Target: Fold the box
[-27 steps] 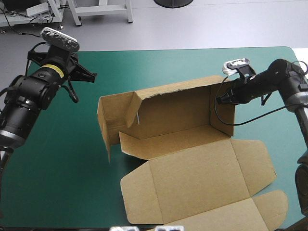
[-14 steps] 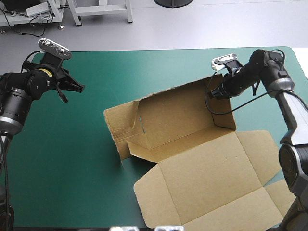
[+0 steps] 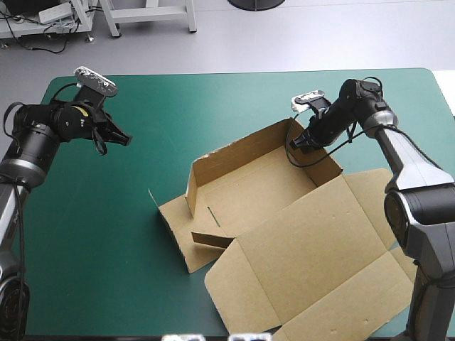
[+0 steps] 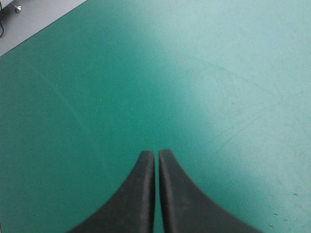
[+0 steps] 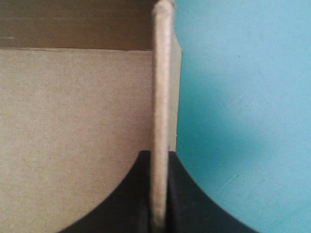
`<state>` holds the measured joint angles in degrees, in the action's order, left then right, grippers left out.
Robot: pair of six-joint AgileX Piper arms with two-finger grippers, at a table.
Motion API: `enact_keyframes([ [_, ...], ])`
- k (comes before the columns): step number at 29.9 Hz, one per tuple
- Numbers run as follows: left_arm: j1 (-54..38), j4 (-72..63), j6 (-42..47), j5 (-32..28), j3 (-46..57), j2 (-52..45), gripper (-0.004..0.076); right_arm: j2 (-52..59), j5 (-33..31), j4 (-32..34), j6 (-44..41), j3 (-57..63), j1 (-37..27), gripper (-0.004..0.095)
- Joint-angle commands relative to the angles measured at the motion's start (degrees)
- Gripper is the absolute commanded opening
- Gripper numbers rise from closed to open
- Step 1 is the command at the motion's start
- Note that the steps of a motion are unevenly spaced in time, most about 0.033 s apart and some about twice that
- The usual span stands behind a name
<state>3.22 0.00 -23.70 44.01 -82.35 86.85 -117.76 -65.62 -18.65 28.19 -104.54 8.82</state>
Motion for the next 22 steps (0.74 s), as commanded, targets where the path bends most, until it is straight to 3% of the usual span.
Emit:
enact_keyframes([
  [1,-0.31,-0.50,-0.11,-2.28,-1.92,-1.72,0.0017,2.22,2.04,2.42,-0.15,-3.30,0.02,0.0009],
  [11,-0.31,-0.49,-1.41,-2.04,-1.92,-1.72,0.0017,2.22,-4.42,5.08,-2.91,-15.05,0.02,0.0196],
  [22,-0.31,-0.60,-1.55,-0.10,-1.92,-1.72,0.0017,2.88,-5.98,6.75,-6.91,-20.99,0.02,0.0260],
])
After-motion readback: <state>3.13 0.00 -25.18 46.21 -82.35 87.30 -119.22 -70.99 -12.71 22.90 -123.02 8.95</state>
